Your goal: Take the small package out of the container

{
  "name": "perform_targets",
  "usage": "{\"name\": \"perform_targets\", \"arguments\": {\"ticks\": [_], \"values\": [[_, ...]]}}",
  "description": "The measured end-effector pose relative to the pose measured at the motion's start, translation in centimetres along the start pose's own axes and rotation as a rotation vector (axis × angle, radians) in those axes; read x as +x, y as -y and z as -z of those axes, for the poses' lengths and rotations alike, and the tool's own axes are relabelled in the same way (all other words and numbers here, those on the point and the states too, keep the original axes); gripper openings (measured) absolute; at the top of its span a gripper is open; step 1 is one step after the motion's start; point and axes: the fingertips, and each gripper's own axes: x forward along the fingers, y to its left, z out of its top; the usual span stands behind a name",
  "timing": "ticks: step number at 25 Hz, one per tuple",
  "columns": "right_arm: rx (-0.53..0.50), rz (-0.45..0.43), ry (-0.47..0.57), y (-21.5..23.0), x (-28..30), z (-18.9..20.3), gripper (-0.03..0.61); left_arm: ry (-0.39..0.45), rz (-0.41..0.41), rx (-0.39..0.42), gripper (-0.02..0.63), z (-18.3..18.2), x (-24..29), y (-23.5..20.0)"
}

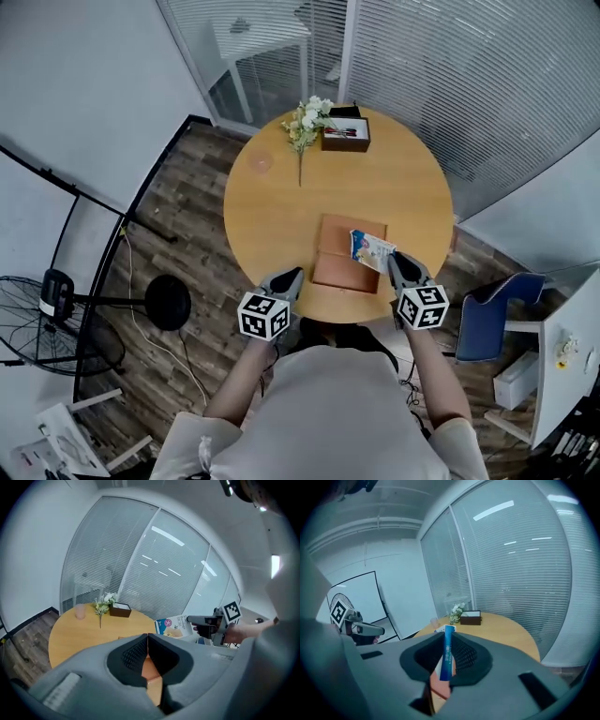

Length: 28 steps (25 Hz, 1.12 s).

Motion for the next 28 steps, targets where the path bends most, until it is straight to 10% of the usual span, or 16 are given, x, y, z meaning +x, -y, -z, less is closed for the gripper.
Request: {"name": "perform_targets", "arguments": {"ticks": [28], "values": [[-0.094,0.056,0.403,9.4,-14.5,-16.7,0.048,0.264,-0.051,0.238,0.018,-17.2,-0.6,10.6]]}}
